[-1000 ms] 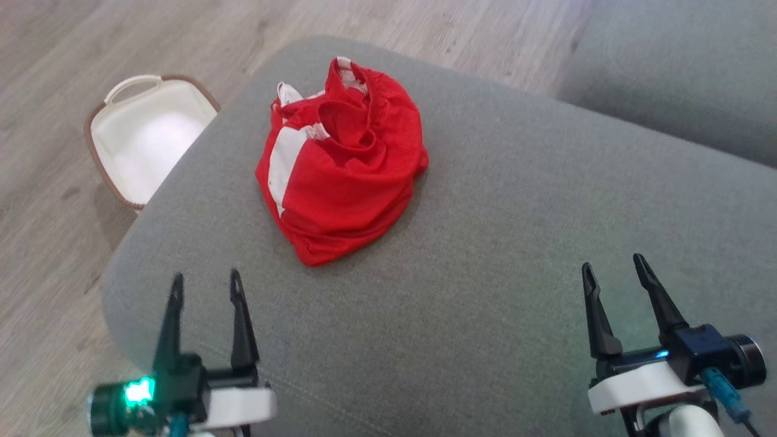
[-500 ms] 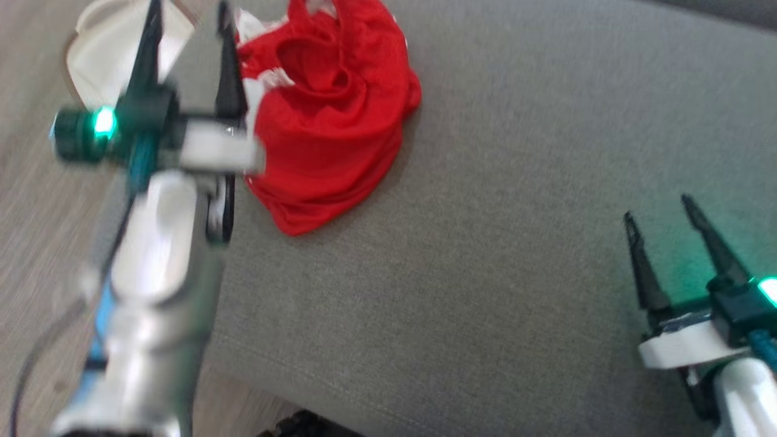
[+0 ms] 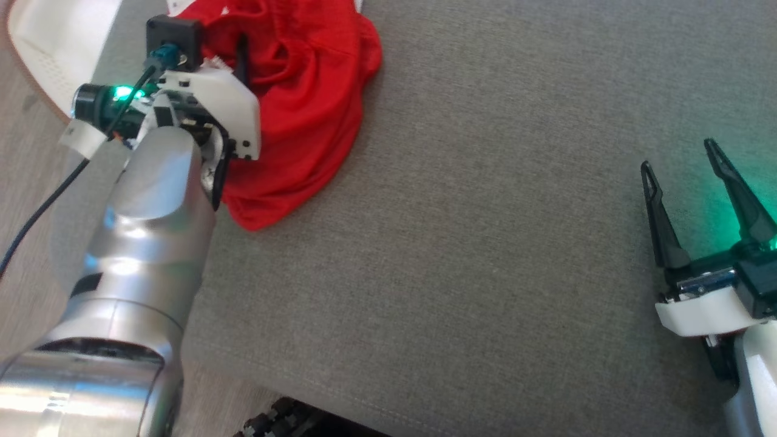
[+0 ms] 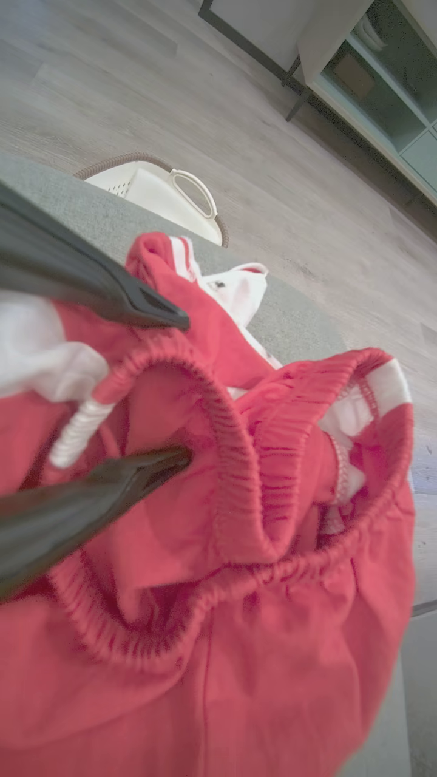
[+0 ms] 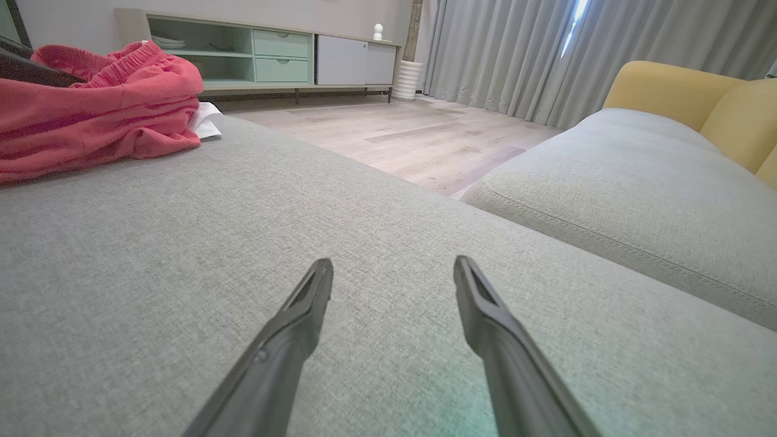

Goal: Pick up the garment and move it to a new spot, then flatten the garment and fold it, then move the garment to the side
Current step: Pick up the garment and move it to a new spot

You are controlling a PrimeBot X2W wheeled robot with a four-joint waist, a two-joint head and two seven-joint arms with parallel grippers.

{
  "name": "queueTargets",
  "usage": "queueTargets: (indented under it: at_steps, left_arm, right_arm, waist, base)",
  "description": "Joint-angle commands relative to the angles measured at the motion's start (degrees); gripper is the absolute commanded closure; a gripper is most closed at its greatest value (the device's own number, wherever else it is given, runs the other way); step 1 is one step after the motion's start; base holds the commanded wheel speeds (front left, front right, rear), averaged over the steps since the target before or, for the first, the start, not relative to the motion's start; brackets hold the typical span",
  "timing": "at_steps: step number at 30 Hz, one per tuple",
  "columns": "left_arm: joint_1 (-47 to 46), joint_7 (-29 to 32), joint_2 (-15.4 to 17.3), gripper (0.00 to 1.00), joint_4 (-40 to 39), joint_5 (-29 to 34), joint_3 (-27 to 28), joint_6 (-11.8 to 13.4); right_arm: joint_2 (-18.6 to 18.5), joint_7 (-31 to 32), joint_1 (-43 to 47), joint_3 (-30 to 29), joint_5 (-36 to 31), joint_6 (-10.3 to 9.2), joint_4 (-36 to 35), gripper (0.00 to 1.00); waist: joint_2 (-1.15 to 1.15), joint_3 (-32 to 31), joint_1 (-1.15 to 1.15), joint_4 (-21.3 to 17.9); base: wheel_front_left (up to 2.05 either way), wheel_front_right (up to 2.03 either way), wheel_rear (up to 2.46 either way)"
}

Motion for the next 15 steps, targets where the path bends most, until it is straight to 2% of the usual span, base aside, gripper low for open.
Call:
queueTargets:
  at_steps: [1,2,3,7,11,15]
  left_arm:
    - [-2.42,-0.69,3.6,0.0,-0.15,0.0,0.73,-0.18]
    - [-2.81,-1.43,3.82,0.31,0.69,0.16,0.49,-0.22]
    - [-3.22,-2.66,3.97,1.0,1.17,0.25,0.29,-0.37]
    - [-5.15,-7.81,4.69,1.0,2.14,1.58,-1.61,-1.53]
    - [-7.56,-12.86,6.39,1.0,1.69,3.33,-3.33,-1.02]
    - [-10.58,-14.89,7.12,1.0,0.0,5.46,-5.69,-0.78]
  right_arm:
    - [-0.8,-0.34,-0.26,1.13,0.17,0.37,-1.33,0.0]
    - [-0.7,-0.34,-0.46,1.05,0.21,0.37,-1.29,0.0]
    - [-0.57,-0.34,-0.61,1.01,0.27,0.37,-1.19,0.0]
    - [0.86,-0.34,-0.81,0.91,0.82,0.37,-0.64,0.0]
    - [3.68,-0.34,-0.96,1.59,1.48,0.37,0.17,0.0]
    - [6.83,-0.34,-0.62,1.74,2.11,0.37,0.27,0.0]
  waist:
    - [0.0,0.45,0.0,-0.6]
    - [0.0,0.51,0.0,-0.79]
    - [0.0,0.46,0.0,-0.97]
    - [0.0,-0.97,0.0,-1.63]
    - [0.0,-4.77,0.0,-3.55]
    - [0.0,-9.18,0.0,-6.33]
  base:
    - [0.0,0.0,0.0]
    - [0.0,0.0,0.0]
    - [0.0,0.0,0.0]
    - [0.0,0.0,0.0]
    - [0.0,0.0,0.0]
    - [0.0,0.0,0.0]
